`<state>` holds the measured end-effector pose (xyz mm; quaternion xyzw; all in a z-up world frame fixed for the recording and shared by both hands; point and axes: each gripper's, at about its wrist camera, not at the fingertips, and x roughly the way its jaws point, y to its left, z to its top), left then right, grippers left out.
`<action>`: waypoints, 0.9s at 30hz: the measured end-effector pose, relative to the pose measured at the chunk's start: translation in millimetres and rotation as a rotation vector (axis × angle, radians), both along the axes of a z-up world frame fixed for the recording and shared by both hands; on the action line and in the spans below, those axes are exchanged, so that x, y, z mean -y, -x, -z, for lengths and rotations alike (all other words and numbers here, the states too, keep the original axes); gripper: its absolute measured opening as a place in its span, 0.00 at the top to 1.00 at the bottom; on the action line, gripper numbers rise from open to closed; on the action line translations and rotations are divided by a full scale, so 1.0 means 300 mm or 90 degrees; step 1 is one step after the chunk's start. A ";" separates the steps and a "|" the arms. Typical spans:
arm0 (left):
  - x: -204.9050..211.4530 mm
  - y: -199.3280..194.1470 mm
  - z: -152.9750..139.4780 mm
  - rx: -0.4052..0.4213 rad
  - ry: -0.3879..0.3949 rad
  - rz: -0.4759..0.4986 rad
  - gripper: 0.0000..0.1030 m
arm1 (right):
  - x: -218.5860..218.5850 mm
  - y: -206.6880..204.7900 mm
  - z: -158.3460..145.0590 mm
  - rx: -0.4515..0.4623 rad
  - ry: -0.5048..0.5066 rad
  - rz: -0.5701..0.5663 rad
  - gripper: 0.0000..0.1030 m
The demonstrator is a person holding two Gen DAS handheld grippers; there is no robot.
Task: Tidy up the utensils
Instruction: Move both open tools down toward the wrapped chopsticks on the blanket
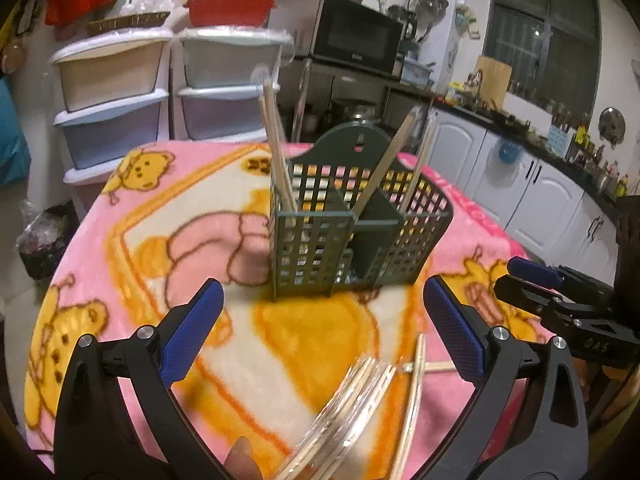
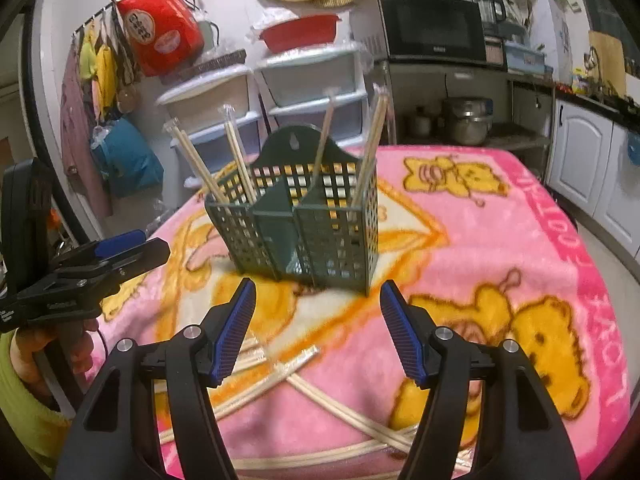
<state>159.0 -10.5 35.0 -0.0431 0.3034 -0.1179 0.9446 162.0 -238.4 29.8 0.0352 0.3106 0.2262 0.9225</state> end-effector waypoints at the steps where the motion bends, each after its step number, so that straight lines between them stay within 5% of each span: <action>1: 0.001 -0.004 0.012 -0.010 -0.005 0.000 0.10 | -0.001 -0.004 0.009 -0.009 0.000 -0.001 0.40; 7: -0.002 -0.025 0.088 -0.068 -0.024 0.011 0.12 | -0.003 -0.027 0.063 -0.060 -0.010 -0.014 0.47; 15: 0.021 -0.047 0.173 -0.138 -0.057 0.043 0.38 | -0.026 -0.045 0.127 -0.113 -0.007 -0.029 0.54; 27: 0.089 -0.058 0.244 -0.189 -0.096 0.108 0.51 | -0.037 -0.076 0.184 -0.156 0.001 -0.033 0.55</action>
